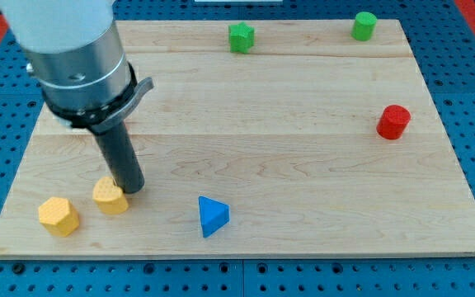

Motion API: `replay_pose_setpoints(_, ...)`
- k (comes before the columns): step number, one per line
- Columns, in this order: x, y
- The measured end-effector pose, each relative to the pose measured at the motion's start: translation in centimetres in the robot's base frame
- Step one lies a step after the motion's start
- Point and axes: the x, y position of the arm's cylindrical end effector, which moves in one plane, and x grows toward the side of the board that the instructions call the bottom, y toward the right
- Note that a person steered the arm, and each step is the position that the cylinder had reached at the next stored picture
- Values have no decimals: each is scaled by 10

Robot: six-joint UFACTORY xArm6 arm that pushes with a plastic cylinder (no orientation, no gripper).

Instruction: Move the blue triangle between yellow hexagon and yellow heart

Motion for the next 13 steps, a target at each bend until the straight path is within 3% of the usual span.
replay_pose_setpoints(2,9,-27)
replay_pose_setpoints(3,-6,64)
replay_pose_setpoints(5,15,155)
replay_pose_setpoints(7,56,102)
replay_pose_setpoints(10,54,2)
replay_pose_setpoints(12,85,36)
replay_pose_setpoints(13,85,-16)
